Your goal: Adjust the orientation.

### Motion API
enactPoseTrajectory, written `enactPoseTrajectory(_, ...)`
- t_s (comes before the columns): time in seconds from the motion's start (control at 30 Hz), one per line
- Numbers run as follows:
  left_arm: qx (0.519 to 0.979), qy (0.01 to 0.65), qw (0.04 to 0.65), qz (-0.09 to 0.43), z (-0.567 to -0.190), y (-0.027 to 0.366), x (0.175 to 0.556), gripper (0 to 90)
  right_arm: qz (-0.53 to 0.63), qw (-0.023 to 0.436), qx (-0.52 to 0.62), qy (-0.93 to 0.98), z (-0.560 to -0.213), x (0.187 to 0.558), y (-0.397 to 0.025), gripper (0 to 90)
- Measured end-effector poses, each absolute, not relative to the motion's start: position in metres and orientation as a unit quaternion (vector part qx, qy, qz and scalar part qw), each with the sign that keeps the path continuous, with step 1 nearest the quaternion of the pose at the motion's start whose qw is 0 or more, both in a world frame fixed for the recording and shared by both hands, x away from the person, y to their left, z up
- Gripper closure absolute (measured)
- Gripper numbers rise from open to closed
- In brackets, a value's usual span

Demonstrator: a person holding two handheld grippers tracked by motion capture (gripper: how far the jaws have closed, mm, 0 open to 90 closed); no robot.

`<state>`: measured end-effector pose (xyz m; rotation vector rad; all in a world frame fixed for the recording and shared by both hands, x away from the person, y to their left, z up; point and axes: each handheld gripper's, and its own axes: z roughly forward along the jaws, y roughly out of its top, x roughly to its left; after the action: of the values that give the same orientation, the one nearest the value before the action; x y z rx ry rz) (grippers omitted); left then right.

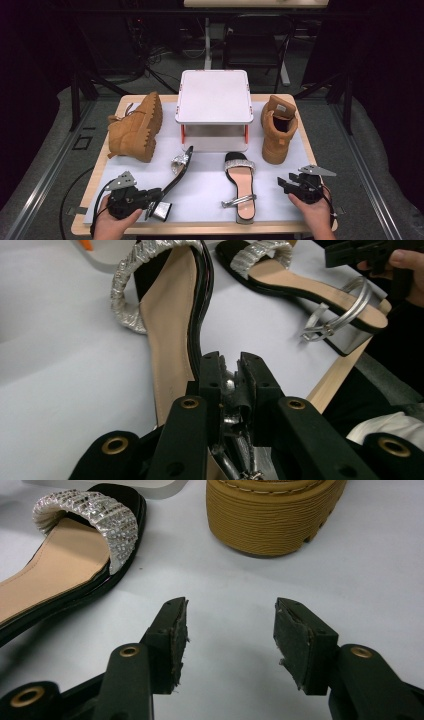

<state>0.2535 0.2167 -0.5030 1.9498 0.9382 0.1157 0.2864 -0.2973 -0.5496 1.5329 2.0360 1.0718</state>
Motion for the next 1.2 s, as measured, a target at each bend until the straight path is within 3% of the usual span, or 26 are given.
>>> enactPoseTrajectory(0.37, 0.835, 0.334, 0.437, 0.034, -0.51, 0.172, 0.258, 81.4, 0.383, 0.187, 0.547, 0.721, -0.55, 0.286, -0.298, 47.3)
enactPoseTrajectory(0.77, 0.834, 0.338, 0.435, 0.024, -0.517, 0.17, 0.259, 81.1, 0.385, 0.187, 0.547, 0.72, -0.549, 0.286, -0.299, 47.3)
enactPoseTrajectory(0.9, 0.826, 0.346, 0.445, 0.026, -0.516, 0.171, 0.258, 77.4, 0.385, 0.187, 0.546, 0.72, -0.549, 0.286, -0.3, 47.3)
enactPoseTrajectory(1.2, 0.806, 0.371, 0.458, 0.054, -0.504, 0.182, 0.26, 58.1, 0.385, 0.187, 0.546, 0.72, -0.55, 0.285, -0.298, 47.2)
